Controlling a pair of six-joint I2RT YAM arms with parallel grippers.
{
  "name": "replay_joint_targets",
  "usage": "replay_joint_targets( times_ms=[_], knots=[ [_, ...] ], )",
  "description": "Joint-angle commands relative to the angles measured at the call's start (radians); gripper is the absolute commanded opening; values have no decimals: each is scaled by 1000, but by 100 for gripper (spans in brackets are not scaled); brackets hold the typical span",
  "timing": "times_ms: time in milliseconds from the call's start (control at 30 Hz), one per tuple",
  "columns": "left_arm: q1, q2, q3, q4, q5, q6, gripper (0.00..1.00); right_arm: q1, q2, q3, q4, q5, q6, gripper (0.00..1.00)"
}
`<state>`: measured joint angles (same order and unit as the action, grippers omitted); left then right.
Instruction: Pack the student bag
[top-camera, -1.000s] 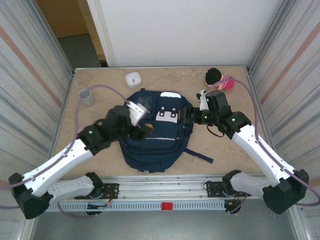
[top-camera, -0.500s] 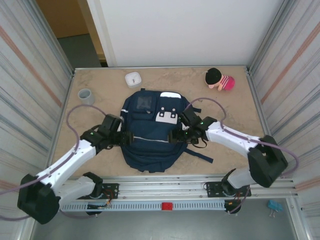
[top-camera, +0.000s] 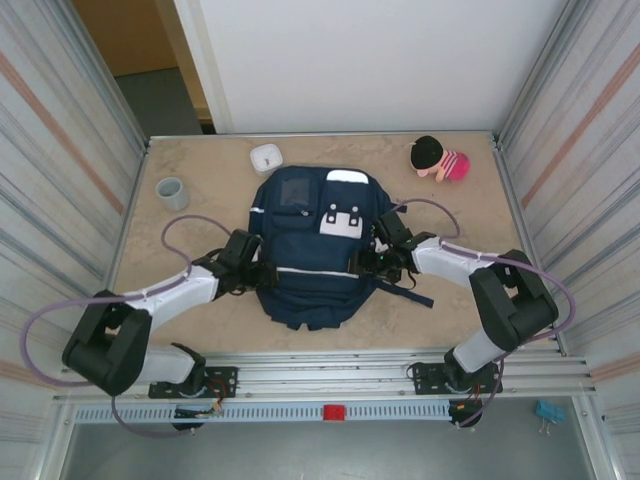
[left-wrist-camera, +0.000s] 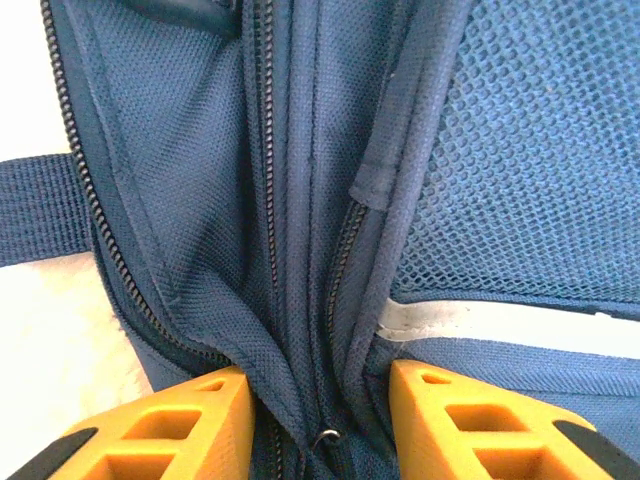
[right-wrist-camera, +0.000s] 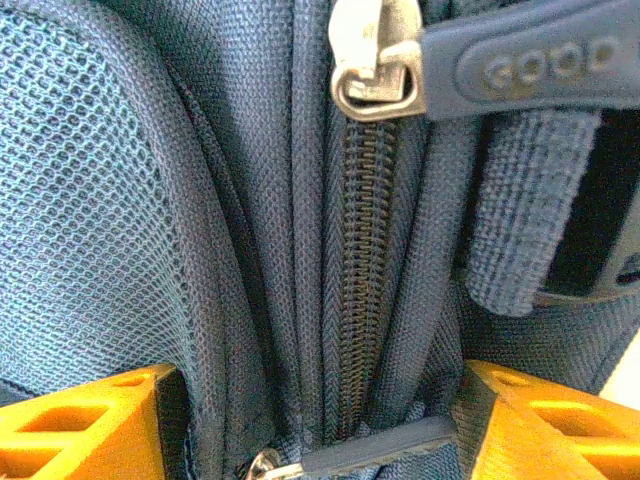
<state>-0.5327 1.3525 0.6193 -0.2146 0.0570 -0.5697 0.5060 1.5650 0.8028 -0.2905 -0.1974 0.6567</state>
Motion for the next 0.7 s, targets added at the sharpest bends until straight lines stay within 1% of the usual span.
replay_joint_targets(
  times_ms=[0,133,233,300,367,433,467,500,567,600,633,667],
  knots=[
    [-61,81,46,44,8,-27,41,-70,41,-7,-59,96,-33,70],
    [-97,103,98,51,-9,-44,46,-120,1,-1,-82,77,-92,73],
    [-109,35,125,7,-55,-46,51,-126,-75,28,-137,106,-121,78],
    [-113,-49,144,-42,-112,-32,61,-133,-151,58,-187,120,-141,81],
    [-115,-147,174,-101,-196,4,71,-144,-239,99,-230,139,-163,85],
    [-115,-255,202,-148,-317,74,82,-155,-333,144,-257,176,-204,89],
    [-115,-300,208,-156,-376,115,86,-158,-373,159,-258,199,-226,98],
    [-116,-353,206,-149,-446,173,90,-159,-413,170,-250,230,-254,99],
    [-113,-446,172,-80,-575,312,97,-165,-483,167,-198,302,-317,99],
    [-113,-486,141,-19,-639,397,99,-172,-513,149,-151,331,-356,99],
    [-112,-530,104,50,-686,479,99,-182,-535,125,-100,341,-394,99],
    [-109,-571,53,145,-729,579,99,-198,-559,85,-31,325,-448,99]
  ],
)
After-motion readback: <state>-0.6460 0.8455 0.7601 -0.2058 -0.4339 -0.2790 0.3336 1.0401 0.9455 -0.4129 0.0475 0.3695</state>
